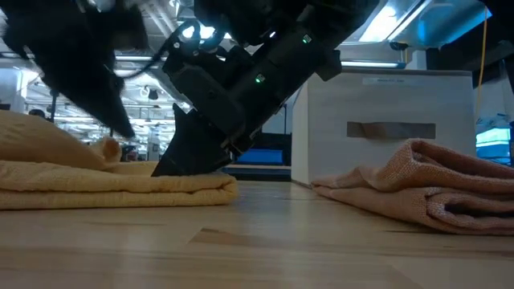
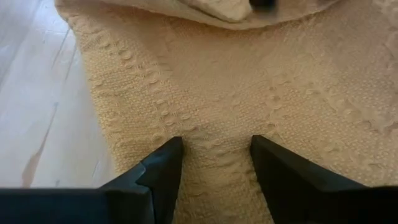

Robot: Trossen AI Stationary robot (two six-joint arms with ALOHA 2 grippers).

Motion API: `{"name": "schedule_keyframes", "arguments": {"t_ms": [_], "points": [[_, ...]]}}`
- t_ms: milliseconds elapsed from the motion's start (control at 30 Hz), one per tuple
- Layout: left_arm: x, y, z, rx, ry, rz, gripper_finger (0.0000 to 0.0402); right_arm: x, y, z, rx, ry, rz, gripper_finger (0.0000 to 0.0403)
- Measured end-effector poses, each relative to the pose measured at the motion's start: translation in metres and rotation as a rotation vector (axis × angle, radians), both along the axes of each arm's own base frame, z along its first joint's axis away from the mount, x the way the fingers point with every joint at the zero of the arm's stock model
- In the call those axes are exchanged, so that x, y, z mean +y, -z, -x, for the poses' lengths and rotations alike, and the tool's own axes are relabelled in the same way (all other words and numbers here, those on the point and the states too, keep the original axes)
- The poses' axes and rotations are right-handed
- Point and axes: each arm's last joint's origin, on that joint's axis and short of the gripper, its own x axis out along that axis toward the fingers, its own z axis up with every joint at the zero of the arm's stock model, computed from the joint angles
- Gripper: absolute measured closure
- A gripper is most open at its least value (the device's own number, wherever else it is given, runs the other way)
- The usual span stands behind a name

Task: Fold towel
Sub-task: Fold the yellow towel

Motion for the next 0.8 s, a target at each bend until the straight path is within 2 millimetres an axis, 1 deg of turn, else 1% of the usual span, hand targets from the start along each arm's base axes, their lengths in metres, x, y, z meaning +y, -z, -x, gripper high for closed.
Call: {"name": "schedule_keyframes", "arguments": {"t_ms": [100, 167, 233, 300, 433, 533, 600, 700, 800], "points": [[0.012, 0.018, -0.010, 0.120, -0.006, 0.073, 0.0282, 0.000, 0.000, 0.000, 0.002, -0.001, 0.000, 0.0206], [0.015, 0.026, -0.014, 0.187, 0.010, 0.138, 0.0282, 0.000, 0.000, 0.000, 0.002, 0.000, 0.001, 0.0206], [0.017, 0.029, -0.015, 0.230, 0.040, 0.204, 0.0282, 0.000, 0.000, 0.000, 0.003, 0.003, -0.003, 0.0206], [0.016, 0.027, -0.013, 0.264, 0.048, 0.249, 0.0283, 0.000, 0.000, 0.000, 0.003, 0.008, -0.008, 0.0206], [0.008, 0.013, 0.004, 0.370, 0.030, 0.259, 0.0295, 0.000, 0.000, 0.000, 0.004, 0.008, -0.008, 0.0206], [0.003, 0.005, 0.025, 0.504, -0.029, 0.240, 0.0308, 0.000, 0.000, 0.000, 0.005, 0.009, -0.008, 0.0206], [-0.003, 0.000, 0.038, 0.549, -0.055, 0.240, 0.0314, 0.000, 0.000, 0.000, 0.005, 0.009, -0.009, 0.0206], [-0.013, -0.007, 0.056, 0.587, -0.071, 0.243, 0.0321, 0.000, 0.000, 0.000, 0.005, 0.010, -0.009, 0.0206], [-0.022, -0.015, 0.067, 0.537, -0.075, 0.259, 0.0326, 0.000, 0.000, 0.000, 0.005, 0.010, -0.009, 0.0206]]}}
